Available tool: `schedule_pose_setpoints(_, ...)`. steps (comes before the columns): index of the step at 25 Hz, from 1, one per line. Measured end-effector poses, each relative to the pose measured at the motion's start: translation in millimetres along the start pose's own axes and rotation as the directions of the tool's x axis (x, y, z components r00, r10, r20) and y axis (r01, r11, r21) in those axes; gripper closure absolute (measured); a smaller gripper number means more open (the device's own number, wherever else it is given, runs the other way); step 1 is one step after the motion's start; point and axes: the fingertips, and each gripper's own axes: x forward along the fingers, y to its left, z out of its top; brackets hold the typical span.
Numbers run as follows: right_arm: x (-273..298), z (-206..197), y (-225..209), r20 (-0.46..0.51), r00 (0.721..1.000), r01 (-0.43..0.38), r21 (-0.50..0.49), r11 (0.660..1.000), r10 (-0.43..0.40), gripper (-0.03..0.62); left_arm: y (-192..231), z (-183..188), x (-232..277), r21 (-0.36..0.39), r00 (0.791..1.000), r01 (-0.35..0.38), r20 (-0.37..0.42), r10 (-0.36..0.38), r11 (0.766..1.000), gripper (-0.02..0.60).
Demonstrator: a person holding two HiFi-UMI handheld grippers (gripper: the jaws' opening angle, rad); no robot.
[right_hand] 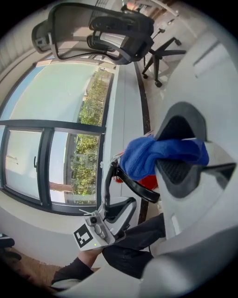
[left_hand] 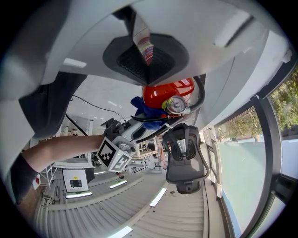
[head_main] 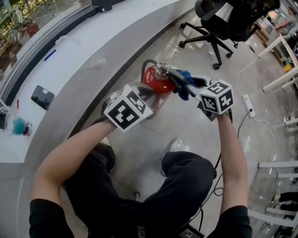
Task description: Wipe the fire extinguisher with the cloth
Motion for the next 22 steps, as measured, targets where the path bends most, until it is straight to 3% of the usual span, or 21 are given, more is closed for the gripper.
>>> schedule_pose_setpoints(6, -5, -32, 40, -0.044, 0.996, -0.073, 0.019, 0.997, 0.074, 0.514, -6, 0, 1, 0.003, 1.000, 0.004, -0.005, -0.004, 1.000, 0.575)
schedule_pose_setpoints(14, 12, -34, 104, -0.058, 0.983, -0.173, 0.002, 0.985, 0.173, 0.514, -10, 0, -9, 0.015, 1.000, -0.005, -0.005, 0.005, 1.000, 0.575)
schedule_pose_setpoints(17, 17, -20, 113, -0.040, 0.987, -0.156, 0.020, 0.988, 0.156, 0.514, -8, -3, -16, 0.006, 1.000, -0.017, 0.000, 0.017, 1.000, 0.575)
schedule_pose_setpoints(22, 12, 1, 111, 0.020, 0.994, -0.105, 0.168, 0.980, 0.103, 0.514, -6, -5, -23, 0.004, 1.000, -0.012, 0.018, 0.012, 1.000, 0.575)
